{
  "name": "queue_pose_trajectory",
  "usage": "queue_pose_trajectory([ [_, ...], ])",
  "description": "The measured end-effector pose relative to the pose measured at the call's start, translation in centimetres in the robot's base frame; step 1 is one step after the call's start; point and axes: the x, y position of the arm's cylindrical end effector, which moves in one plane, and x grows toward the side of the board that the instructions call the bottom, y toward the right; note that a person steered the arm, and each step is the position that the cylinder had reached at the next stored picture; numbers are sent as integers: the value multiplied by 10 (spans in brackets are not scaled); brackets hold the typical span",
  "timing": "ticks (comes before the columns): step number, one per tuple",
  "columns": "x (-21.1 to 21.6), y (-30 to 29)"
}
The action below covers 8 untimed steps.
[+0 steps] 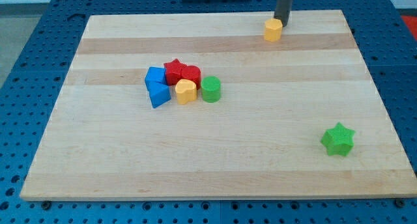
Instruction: Move the yellow hexagon closer to the green circle
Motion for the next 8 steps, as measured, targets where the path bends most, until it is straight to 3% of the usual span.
queue_pose_trajectory([
  [2,32,-20],
  [4,41,-87],
  [7,43,-61],
  [8,72,-54],
])
